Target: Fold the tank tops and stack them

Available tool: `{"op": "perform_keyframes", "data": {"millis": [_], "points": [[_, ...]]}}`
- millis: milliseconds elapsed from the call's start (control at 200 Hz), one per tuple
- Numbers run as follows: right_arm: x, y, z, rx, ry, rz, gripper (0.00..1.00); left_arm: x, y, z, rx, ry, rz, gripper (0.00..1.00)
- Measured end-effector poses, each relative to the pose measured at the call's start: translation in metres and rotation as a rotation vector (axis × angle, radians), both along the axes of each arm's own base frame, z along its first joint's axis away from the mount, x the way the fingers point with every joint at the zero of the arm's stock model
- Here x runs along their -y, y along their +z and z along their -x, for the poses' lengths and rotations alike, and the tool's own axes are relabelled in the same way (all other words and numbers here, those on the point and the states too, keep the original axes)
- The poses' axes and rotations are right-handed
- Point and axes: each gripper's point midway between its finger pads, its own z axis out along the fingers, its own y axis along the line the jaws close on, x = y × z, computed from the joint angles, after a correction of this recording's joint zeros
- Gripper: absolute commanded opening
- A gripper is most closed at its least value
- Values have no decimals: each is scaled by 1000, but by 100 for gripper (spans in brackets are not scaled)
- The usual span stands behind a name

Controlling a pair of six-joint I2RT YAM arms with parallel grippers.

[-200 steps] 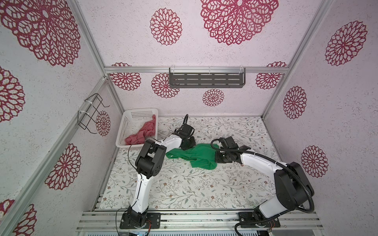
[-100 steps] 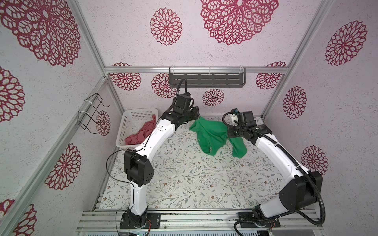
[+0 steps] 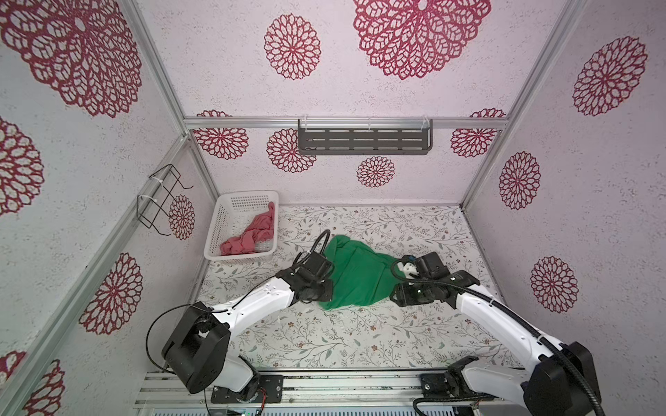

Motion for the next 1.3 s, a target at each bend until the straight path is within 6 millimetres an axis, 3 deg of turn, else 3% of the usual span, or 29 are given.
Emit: {"op": "perform_keyframes", "data": {"millis": [60,165,250,320,500,695,811,956,1091,1171,1301], "points": [[12,10,-17,22,-81,8,41,-10,-3,11,-18,13,-38,48],[13,16,-46,31,-145,26,30,-23,15,6,27,69,-43,48],[3,9,-69,21,-160,38,31,-28,27,-5,51,126,-24,48],[-5,0,-89,19,-173,52,39,-30,27,-13,53,166,-8,48],[-24,-25,-131,24,-201,96,51,-28,-1,-17,-24,229,-13,49],[-45,-56,-163,16,-192,121,50,-33,-30,-3,-94,274,-11,49],[-54,-75,-164,-15,-172,137,40,-38,-46,8,-127,302,-7,43],[-59,-80,-160,-32,-156,143,0,-38,-57,12,-150,317,4,33],[-55,-79,-147,-35,-146,151,0,-35,-62,8,-148,325,16,25],[-44,-73,-126,-47,-141,161,0,-33,-62,5,-146,330,27,23],[-24,-44,-86,-23,-130,155,0,-31,-63,3,-145,331,44,21]]}}
